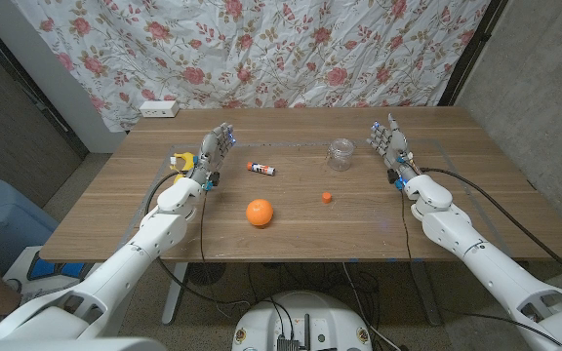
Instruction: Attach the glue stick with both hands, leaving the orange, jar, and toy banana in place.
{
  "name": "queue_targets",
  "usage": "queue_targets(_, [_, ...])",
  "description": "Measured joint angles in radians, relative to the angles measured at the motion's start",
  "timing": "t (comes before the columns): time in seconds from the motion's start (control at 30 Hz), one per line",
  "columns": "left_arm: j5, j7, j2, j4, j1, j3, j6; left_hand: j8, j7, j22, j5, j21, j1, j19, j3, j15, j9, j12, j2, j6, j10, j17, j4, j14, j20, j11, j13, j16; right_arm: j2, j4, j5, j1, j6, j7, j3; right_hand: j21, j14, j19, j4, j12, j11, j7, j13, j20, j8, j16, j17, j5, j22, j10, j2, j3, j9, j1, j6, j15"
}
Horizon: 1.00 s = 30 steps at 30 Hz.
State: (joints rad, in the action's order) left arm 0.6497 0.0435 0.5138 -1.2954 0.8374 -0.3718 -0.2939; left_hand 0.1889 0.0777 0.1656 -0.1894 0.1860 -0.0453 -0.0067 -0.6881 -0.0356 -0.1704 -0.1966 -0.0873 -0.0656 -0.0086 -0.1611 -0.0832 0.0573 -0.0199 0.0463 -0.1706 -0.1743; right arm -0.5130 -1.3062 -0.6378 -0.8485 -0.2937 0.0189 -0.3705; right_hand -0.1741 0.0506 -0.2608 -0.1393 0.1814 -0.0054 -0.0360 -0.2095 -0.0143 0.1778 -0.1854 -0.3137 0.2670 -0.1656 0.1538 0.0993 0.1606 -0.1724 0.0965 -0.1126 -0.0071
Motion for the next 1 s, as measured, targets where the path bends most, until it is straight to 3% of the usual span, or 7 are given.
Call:
queue_targets(0.3, [-0.008,-0.012,0.024,-0.037,0.013,0.003,0.016,0.000,-0.010,0.000,0.000,0.000,-0.012,0.001,-0.010,0.003,0.000,0.000,-0.004,-0.010,0.010,0.000,0.022,-0.011,0.000,-0.011,0.000,-0.004,-0.014,-0.025,0.013,-0.025,-0.006,-0.024,0.003,0.000,0.005,0.000,0.003,0.004,0.000,0.000,0.001,0.000,0.004,0.000,0.003,0.000,0.000,0.000,0.009,0.003,0.000,0.009,-0.011,-0.005])
queue_targets(0.53, [-0.028,-0.025,0.066,-0.090,0.023,0.005,0.054,0.000,-0.017,-0.002,0.005,0.000,-0.034,0.009,-0.013,0.018,0.000,0.000,-0.010,-0.028,0.023,0.000,0.061,-0.025,-0.009,-0.023,0.000,-0.004,-0.024,-0.044,0.023,-0.042,-0.010,-0.043,0.008,0.000,0.005,0.008,0.005,0.004,0.000,0.000,0.005,0.007,0.004,-0.003,0.008,0.000,0.000,0.000,0.009,0.005,0.000,0.009,-0.011,-0.005])
queue_targets(0.73, [-0.049,-0.035,0.105,-0.139,0.029,0.005,0.091,0.000,-0.017,-0.003,0.009,0.000,-0.060,0.009,-0.026,0.026,0.000,0.000,-0.028,-0.028,0.023,0.000,0.109,-0.010,-0.009,-0.023,0.000,0.001,-0.030,-0.060,0.036,-0.053,-0.013,-0.058,0.010,-0.001,0.005,0.008,0.005,0.004,0.000,0.000,0.009,0.007,0.004,-0.007,0.012,0.000,0.000,0.000,0.009,0.005,0.000,0.009,-0.011,-0.005])
queue_targets(1.0, [-0.087,-0.048,0.152,-0.196,0.034,0.000,0.130,0.004,-0.050,-0.003,0.009,0.000,-0.111,0.000,-0.039,0.041,0.000,-0.001,-0.039,-0.060,0.068,0.000,0.192,-0.006,-0.010,-0.068,-0.004,0.001,-0.033,-0.070,0.045,-0.065,-0.026,-0.069,0.013,-0.001,0.005,0.008,0.005,0.004,0.006,-0.006,0.010,0.007,0.004,-0.007,0.017,0.000,0.000,0.005,0.009,0.005,0.000,0.009,-0.016,-0.006])
